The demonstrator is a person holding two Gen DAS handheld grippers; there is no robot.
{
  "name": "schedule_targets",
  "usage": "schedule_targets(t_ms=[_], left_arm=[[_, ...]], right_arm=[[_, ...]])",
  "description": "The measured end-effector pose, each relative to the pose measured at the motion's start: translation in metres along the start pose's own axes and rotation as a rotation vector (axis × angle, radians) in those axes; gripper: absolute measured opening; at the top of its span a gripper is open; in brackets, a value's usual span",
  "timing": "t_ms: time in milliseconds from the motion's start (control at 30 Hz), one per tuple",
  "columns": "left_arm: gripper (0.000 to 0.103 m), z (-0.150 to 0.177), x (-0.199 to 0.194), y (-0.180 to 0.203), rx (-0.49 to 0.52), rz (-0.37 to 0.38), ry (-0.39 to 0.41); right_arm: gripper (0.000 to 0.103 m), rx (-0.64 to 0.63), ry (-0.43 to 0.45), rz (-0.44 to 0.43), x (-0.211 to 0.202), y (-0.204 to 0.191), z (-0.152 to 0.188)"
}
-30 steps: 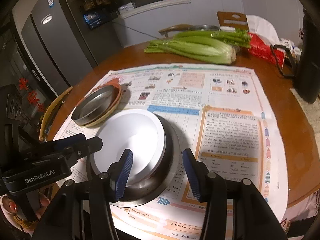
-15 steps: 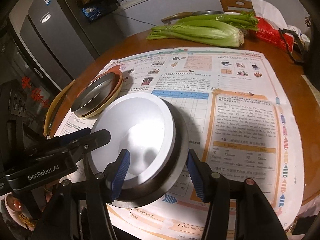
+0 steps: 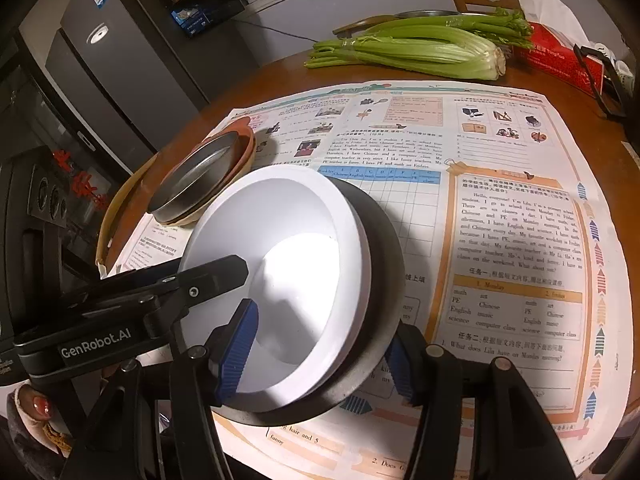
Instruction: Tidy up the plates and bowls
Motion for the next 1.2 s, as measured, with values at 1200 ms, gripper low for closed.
schedule_targets(t_ms=[1200], left_arm=[[0.057,-0.008,-0.038,-0.029,-0.042,0.032,0.076]], right_arm=[[0.061,-0.111,-0.001,-0.022,0.008,-0.051,-0.011]])
Point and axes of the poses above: each gripper's, at about its wrist camera, not at the fingertips, and x roughly the way its jaws point, y to its right, z to its underside, the point moved 6 cm from there along x, roughly the way its jaws point, and after that the axes turned 15 degrees about -z, right-handed, at the moved point
